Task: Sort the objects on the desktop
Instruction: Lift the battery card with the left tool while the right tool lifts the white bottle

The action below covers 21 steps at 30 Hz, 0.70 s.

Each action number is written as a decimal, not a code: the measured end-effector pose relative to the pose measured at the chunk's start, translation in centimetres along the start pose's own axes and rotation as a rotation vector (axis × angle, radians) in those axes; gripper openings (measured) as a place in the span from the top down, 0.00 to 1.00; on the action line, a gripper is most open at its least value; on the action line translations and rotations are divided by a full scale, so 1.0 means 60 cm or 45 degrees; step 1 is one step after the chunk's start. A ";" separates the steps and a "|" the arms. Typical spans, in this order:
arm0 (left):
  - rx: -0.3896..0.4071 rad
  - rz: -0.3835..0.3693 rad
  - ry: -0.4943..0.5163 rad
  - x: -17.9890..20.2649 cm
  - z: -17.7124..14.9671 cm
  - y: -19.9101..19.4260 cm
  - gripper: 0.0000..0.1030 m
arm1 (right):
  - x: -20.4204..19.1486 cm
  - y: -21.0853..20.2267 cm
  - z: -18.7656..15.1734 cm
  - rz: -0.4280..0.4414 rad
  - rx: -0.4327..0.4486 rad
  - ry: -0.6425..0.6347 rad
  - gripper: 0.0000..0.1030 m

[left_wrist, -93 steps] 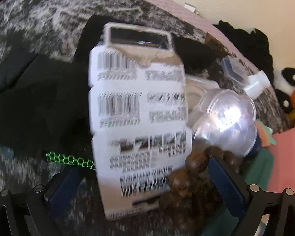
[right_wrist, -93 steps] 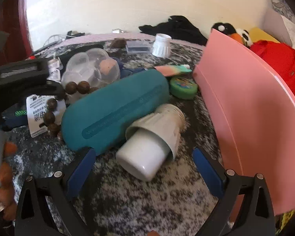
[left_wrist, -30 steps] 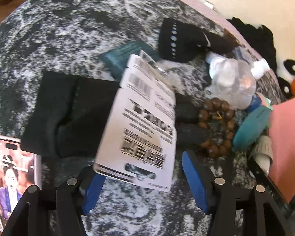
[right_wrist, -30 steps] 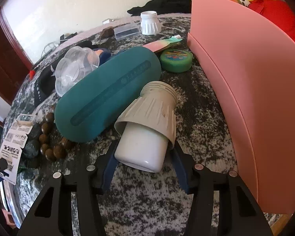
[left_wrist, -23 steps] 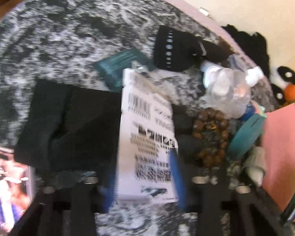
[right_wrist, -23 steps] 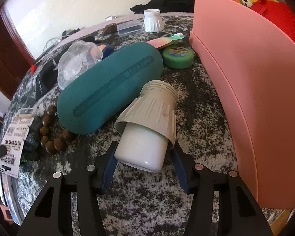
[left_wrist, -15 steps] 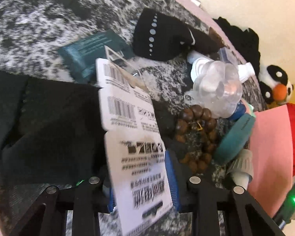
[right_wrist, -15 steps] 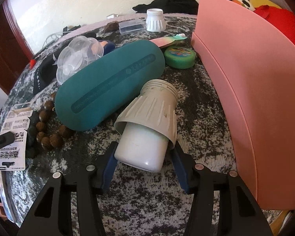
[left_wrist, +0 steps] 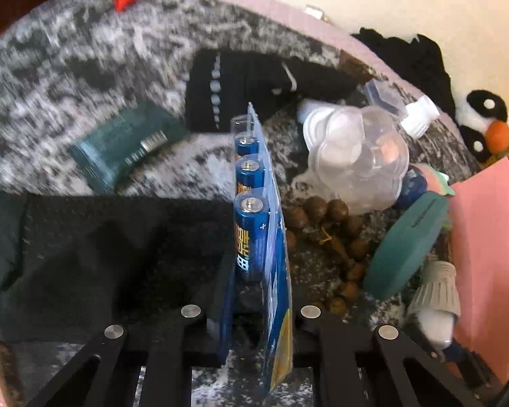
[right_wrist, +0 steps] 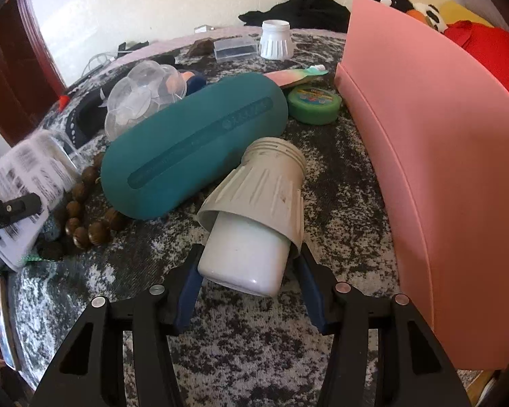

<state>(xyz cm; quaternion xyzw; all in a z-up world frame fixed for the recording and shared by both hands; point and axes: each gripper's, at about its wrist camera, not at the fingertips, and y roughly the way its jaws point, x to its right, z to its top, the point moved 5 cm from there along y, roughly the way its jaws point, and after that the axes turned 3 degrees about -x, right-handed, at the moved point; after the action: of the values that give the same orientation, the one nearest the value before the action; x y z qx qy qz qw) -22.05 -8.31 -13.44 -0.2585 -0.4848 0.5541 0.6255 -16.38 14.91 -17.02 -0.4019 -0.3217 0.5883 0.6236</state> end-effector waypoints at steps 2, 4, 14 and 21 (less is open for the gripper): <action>0.031 0.030 0.017 0.005 0.000 -0.015 0.88 | 0.002 -0.009 -0.001 0.007 0.008 -0.001 0.47; 0.069 0.062 0.035 0.008 -0.001 -0.034 0.88 | 0.003 -0.020 -0.004 0.019 0.022 -0.003 0.47; 0.204 0.145 0.108 0.031 -0.014 -0.109 0.88 | -0.012 -0.085 -0.020 0.081 0.105 -0.046 0.49; 0.259 0.112 0.107 0.036 -0.023 -0.161 0.88 | -0.029 -0.127 -0.032 0.106 0.177 -0.087 0.49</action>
<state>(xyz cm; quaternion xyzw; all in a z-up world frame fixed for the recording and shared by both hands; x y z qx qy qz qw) -16.70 -8.43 -4.98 -0.2377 -0.3876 0.6161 0.6432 -11.27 13.09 -11.10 -0.3503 -0.2841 0.6481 0.6136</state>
